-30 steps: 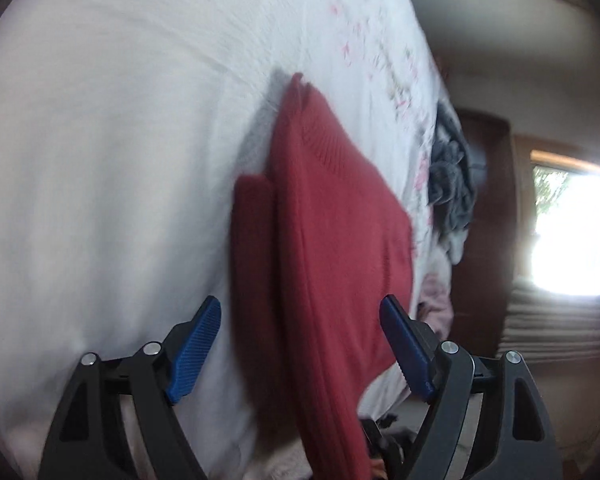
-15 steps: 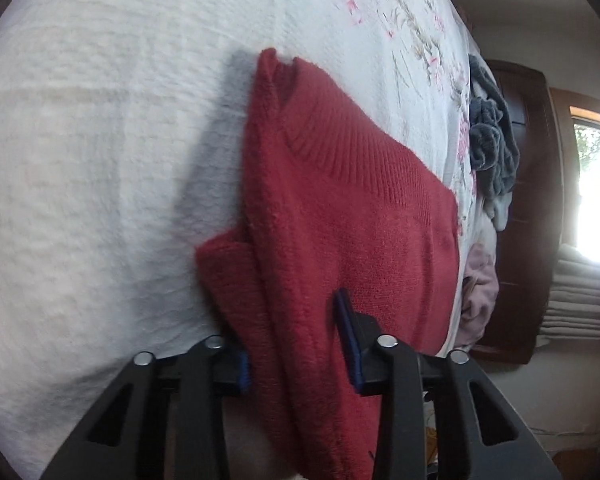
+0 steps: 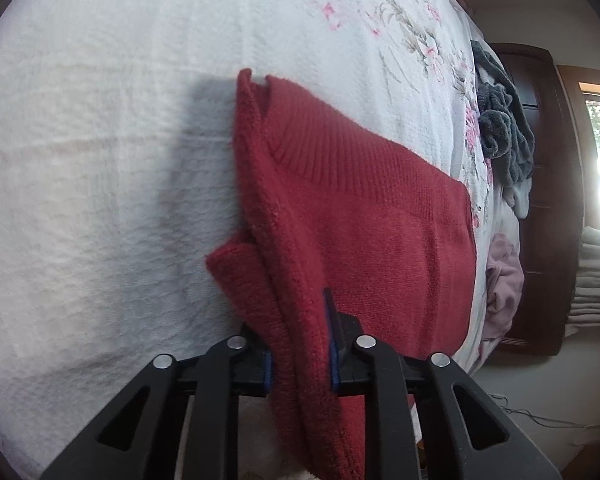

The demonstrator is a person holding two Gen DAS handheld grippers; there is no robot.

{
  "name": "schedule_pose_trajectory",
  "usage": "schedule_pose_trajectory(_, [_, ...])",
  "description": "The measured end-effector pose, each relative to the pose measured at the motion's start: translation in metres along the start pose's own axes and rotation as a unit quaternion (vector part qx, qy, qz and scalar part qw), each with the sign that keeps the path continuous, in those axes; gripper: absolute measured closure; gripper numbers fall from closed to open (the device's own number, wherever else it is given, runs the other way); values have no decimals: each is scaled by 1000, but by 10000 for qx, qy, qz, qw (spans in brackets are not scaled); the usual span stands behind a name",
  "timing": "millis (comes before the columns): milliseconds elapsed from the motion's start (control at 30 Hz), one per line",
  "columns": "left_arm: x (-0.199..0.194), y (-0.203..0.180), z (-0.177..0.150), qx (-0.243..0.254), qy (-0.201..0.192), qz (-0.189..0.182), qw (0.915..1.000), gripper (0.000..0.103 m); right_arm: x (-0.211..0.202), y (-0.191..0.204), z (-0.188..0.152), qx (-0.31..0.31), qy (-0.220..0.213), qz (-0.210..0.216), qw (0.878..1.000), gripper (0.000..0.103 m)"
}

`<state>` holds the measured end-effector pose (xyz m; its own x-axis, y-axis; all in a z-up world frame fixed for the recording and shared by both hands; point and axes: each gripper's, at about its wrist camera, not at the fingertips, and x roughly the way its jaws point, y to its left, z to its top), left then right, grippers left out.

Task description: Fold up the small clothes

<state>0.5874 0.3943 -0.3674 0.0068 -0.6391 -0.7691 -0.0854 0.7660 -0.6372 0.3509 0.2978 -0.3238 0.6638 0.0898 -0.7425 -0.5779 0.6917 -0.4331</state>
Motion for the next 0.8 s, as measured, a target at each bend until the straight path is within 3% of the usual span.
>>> schedule_pose_trajectory(467, [-26,-44,2,220,-85,369,9990,87,-20,-18,9,334,-74,17,9994,88])
schedule_pose_trajectory(800, [-45,-94,-2,437,-182,844,9953,87,-49,-50,10,834,-173,186,9962,88])
